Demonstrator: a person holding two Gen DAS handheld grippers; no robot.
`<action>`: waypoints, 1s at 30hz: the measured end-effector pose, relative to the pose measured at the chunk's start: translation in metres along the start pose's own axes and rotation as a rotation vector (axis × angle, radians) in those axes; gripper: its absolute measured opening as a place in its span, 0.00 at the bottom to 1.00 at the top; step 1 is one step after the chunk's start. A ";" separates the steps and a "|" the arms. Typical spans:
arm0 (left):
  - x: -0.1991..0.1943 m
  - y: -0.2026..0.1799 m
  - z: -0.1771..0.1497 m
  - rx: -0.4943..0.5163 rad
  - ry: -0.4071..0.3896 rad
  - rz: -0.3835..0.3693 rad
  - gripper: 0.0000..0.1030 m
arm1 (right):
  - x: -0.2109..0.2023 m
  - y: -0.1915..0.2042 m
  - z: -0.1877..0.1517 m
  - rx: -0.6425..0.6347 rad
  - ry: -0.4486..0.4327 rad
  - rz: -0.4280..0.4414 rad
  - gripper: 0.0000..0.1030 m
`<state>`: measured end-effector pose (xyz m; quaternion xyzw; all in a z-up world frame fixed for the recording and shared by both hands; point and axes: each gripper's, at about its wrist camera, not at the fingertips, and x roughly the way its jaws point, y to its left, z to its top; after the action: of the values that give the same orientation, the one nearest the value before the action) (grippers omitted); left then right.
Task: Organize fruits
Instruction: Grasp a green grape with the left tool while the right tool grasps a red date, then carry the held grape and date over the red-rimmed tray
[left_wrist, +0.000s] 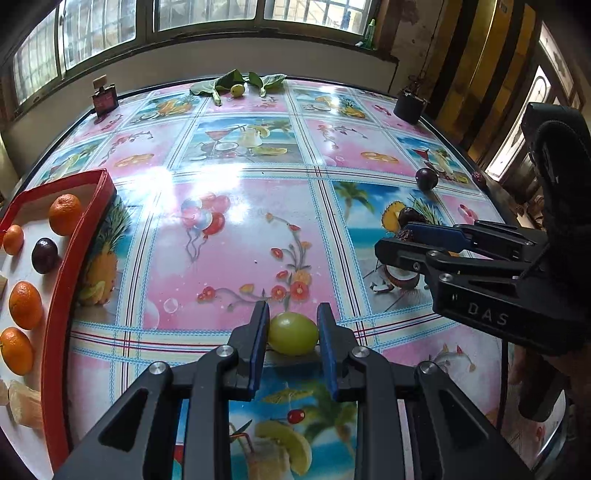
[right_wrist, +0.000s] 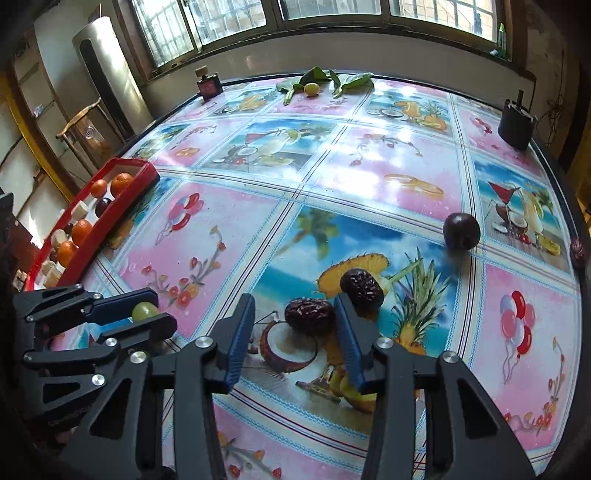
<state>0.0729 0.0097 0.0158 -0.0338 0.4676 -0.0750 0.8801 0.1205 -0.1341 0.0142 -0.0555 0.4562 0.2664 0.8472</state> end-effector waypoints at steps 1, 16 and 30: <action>0.000 0.000 -0.001 0.003 -0.005 0.004 0.25 | 0.001 0.004 0.000 -0.033 0.003 -0.033 0.28; -0.006 0.001 -0.009 -0.009 -0.009 0.009 0.25 | -0.034 0.006 -0.026 -0.039 0.016 -0.082 0.28; -0.029 -0.003 -0.035 -0.023 0.017 0.020 0.25 | -0.062 0.024 -0.072 -0.008 0.054 -0.032 0.28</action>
<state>0.0280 0.0116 0.0203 -0.0387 0.4760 -0.0611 0.8764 0.0275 -0.1634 0.0260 -0.0732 0.4770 0.2529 0.8385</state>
